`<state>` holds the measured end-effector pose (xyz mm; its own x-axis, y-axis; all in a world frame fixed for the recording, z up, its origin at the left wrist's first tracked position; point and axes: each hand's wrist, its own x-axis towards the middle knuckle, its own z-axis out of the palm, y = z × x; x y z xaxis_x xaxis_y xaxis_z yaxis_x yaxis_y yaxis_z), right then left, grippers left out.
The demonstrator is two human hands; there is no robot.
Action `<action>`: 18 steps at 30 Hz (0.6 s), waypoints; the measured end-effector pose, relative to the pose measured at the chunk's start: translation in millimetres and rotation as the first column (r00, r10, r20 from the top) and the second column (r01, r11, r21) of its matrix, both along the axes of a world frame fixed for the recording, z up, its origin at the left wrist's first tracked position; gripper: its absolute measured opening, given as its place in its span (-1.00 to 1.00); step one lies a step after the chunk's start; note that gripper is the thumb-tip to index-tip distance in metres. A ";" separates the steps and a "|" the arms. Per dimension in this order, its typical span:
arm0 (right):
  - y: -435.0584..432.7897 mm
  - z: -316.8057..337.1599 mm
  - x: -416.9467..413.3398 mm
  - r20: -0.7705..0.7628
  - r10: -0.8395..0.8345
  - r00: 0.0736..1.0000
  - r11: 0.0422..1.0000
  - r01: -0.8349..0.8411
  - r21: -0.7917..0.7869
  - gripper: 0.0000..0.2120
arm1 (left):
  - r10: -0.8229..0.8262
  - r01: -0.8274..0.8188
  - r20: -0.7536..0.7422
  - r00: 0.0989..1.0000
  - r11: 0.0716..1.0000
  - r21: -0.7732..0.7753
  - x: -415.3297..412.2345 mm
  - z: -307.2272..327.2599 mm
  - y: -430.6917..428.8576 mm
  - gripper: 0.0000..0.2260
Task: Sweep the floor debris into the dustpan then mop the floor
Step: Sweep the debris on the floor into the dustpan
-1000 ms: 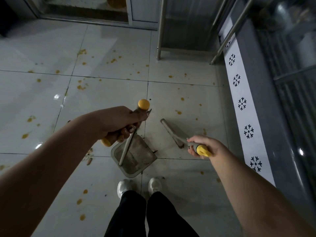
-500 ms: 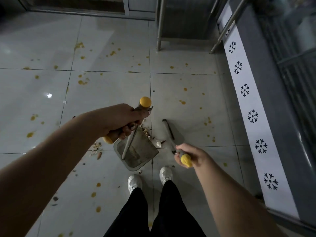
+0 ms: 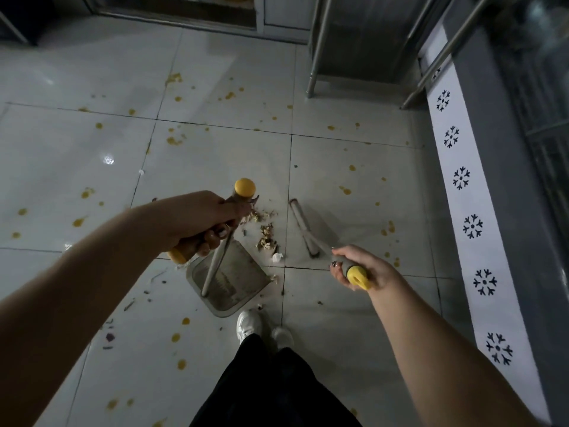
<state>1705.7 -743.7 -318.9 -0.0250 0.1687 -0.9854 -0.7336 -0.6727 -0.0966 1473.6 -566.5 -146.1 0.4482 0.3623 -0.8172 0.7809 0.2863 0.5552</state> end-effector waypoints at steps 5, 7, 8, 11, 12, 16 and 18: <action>3.3 -6.3 -16.6 0.051 0.023 0.998 0.998 -0.020 -0.060 -0.80 | 0.044 -0.043 -0.025 0.999 0.998 0.038 -12.6 -4.3 -14.2 -0.67; 2.1 -9.5 -28.7 0.054 0.045 0.998 0.999 -0.044 -0.024 -0.84 | 0.041 -0.038 -0.036 0.999 0.997 0.061 -15.2 -7.8 -19.7 -0.66; 2.0 -11.2 -36.1 0.056 0.081 0.995 0.997 -0.081 -0.010 -0.86 | 0.039 -0.036 -0.039 0.998 0.997 0.067 -15.7 -9.1 -22.5 -0.65; 9.0 -15.6 -61.6 0.050 0.222 0.974 0.975 -0.222 0.000 -0.82 | 0.052 -0.049 -0.040 0.998 0.996 0.080 -17.0 -11.2 -29.5 -0.65; 13.5 -15.4 -68.7 0.058 0.280 0.958 0.960 -0.281 0.007 -0.80 | 0.064 -0.061 -0.039 0.997 0.994 0.086 -17.9 -11.3 -31.4 -0.65; 20.1 -2.2 -71.2 0.055 0.396 0.917 0.910 -0.399 0.109 -0.81 | 0.089 -0.084 -0.046 0.995 0.991 0.106 -20.9 -8.7 -33.8 -0.66; 14.7 4.1 -63.3 -0.030 0.347 0.938 0.912 -0.329 0.245 -0.81 | 0.109 -0.103 -0.044 0.993 0.988 0.113 -21.6 -6.3 -35.1 -0.67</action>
